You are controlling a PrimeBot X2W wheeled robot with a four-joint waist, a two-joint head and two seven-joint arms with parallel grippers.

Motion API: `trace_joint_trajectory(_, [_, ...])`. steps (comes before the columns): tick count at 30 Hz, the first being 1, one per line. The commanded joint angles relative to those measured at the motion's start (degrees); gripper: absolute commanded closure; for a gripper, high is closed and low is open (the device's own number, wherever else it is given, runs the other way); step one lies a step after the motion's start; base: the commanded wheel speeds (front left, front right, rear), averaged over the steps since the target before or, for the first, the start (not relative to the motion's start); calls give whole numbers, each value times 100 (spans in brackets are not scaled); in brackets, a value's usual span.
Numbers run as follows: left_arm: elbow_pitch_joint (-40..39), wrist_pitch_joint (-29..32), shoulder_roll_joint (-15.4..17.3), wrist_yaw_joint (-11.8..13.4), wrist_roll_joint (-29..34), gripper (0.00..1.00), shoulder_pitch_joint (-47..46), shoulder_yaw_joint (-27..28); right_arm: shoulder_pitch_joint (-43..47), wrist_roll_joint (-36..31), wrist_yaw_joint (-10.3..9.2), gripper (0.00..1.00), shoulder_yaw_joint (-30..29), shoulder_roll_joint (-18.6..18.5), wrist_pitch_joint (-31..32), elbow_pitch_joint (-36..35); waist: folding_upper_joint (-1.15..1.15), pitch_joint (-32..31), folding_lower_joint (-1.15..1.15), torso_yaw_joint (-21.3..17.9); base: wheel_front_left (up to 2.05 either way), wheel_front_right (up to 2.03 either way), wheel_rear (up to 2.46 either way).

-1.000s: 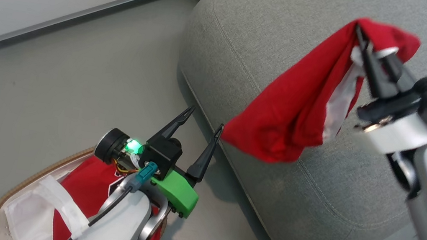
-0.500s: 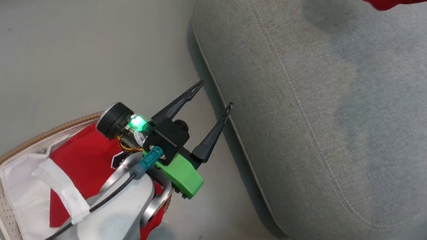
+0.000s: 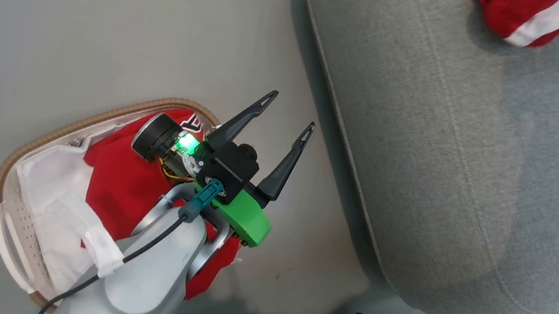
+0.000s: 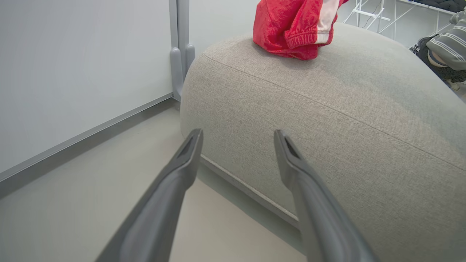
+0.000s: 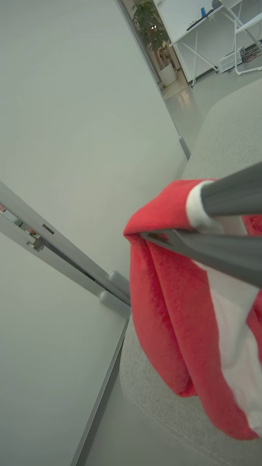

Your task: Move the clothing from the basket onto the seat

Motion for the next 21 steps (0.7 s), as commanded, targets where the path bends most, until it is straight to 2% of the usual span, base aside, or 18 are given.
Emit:
trace_joint_trajectory(1, [11, 4, 34, -21, 11, 0, -84, -20, 243, -44, -8, 100, -164, 81, -12, 156, -1, 147, -1, 158, 0, 0, 0])
trace_joint_trajectory(6, [78, 3, 40, -26, -40, 0, 50, -64, 1125, -74, -9, 100, -1043, 488, -12, 617, -1, 21, -1, 131, 0, 0, 0])
trace_joint_trajectory(9, [112, 3, 44, -19, -61, 0, 104, -40, 1507, -117, -8, 100, -1437, 680, -12, 632, -1, -94, -1, 102, 0, 0, 0])
trace_joint_trajectory(10, [119, 4, 47, -4, -67, 0, 109, -27, 1652, -135, -9, 65, -1592, 740, -12, 585, -1, -137, -1, 88, 0, 0, 0])
trace_joint_trajectory(11, [128, 3, 47, 8, -78, 0, 121, -10, 1789, -160, -8, 2, -1707, 802, -11, 535, -1, -183, -1, 76, 0, 0, 0])
trace_joint_trajectory(16, [158, 3, 2, 55, -154, 0, 212, 67, 2452, -320, -8, 0, -2264, 1054, -12, 316, -1, -508, -1, 44, 0, 0, 0])
trace_joint_trajectory(21, [179, 3, -52, 134, -235, 0, 407, 145, 3046, -425, -8, 0, -2538, 1191, -12, 156, -1, -906, -1, 78, 0, 0, 0])
